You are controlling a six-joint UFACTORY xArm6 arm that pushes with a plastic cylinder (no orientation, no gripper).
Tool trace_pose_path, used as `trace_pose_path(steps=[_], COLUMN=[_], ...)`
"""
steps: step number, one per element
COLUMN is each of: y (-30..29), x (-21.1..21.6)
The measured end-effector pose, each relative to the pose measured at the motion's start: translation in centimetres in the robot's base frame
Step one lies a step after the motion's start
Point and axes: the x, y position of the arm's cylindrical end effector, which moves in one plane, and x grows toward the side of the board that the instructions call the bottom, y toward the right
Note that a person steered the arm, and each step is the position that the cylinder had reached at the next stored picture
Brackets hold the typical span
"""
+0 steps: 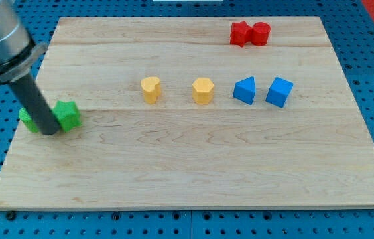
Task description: Push the green star to the yellow heart
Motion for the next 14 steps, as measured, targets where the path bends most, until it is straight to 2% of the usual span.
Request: trace_pose_path(steps=[1, 2, 3, 4, 5, 6, 7, 8, 9, 11, 14], y=[3.0, 1.4, 1.9, -1.6, -4.4, -3.1, 1.5, 1.9, 1.7, 5.5, 6.1], x=[0.2, -4.2, -3.2, -3.1, -5.9, -8.3, -8.3, -8.0, -3.4, -4.3, -5.8])
